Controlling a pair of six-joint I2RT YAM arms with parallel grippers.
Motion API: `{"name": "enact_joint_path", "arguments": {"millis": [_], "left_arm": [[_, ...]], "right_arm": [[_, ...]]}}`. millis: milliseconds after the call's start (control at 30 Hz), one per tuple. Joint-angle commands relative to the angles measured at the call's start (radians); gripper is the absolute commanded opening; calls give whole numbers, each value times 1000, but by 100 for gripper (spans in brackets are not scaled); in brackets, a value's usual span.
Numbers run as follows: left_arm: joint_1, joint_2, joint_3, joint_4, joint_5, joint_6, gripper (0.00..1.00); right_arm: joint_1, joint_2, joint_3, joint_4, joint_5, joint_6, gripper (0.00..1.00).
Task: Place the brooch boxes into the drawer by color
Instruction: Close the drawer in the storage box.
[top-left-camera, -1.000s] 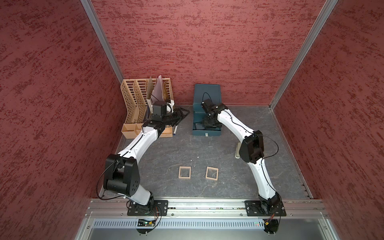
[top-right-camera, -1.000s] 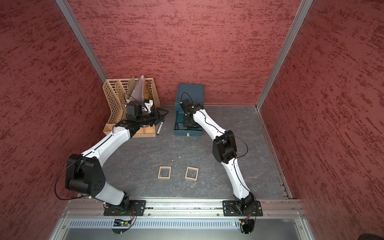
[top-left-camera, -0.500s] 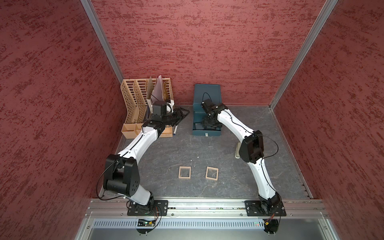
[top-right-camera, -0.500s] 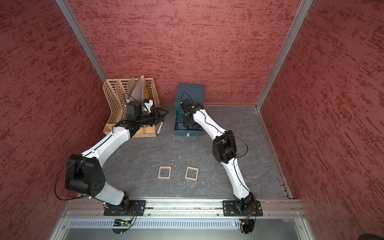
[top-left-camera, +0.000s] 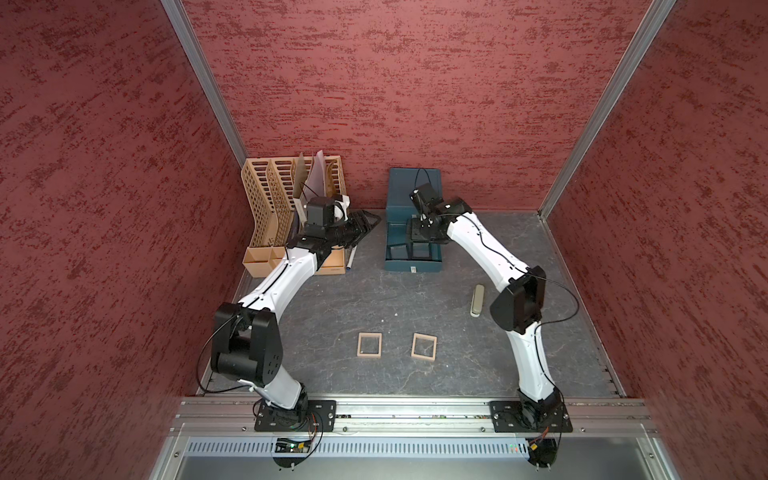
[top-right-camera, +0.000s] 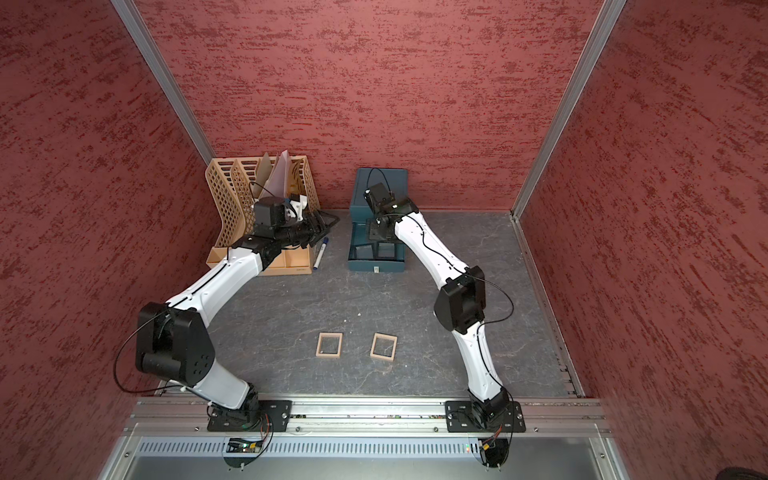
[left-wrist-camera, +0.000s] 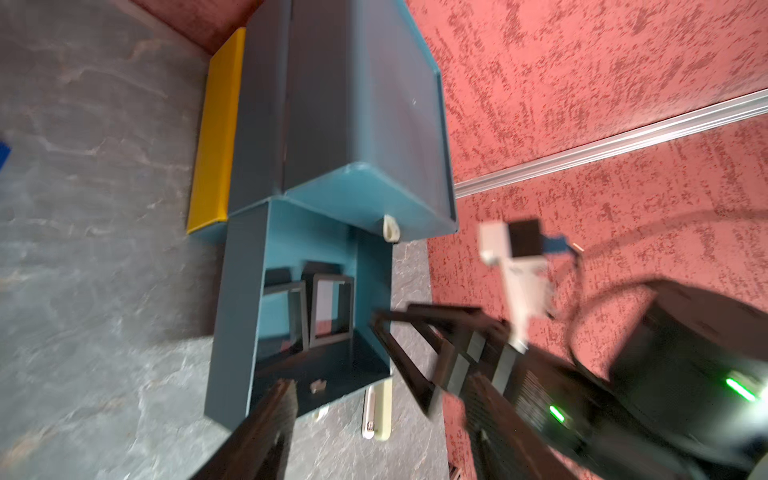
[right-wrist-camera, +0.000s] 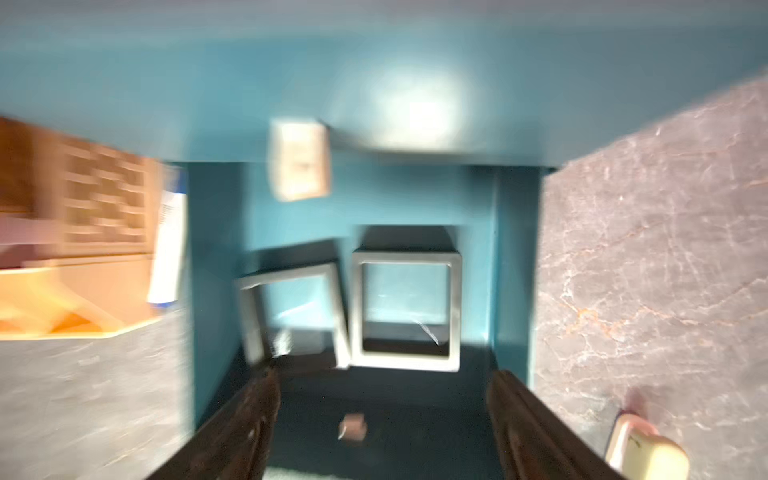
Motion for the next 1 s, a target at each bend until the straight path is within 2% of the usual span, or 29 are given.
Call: {"name": "enact_joint_path", "arguments": {"millis": [0, 67, 267, 467, 667, 833, 967], "left_arm": [[6, 80, 73, 36, 33, 22, 70], [7, 127, 113, 53, 50, 15, 70], [7, 247, 223, 62, 78, 30, 70], [10, 334, 281, 108, 112, 23, 69], [11, 377, 282, 166, 103, 8, 69], [9, 403, 300, 182, 73, -4, 69], [8, 422, 319, 179, 54, 4, 69]], "right_arm": [[-1, -245, -254, 224, -107, 80, 80], [0, -362, -414, 308, -133, 121, 76], [-1, -594, -743, 474, -253, 259, 68], [-1, -772, -1003, 679, -345, 401, 64], [0, -851, -1178, 797, -394, 470, 64], [0, -885, -1362, 999, -460, 587, 65], [0, -915, -1468, 1100, -459, 631, 65]]}}
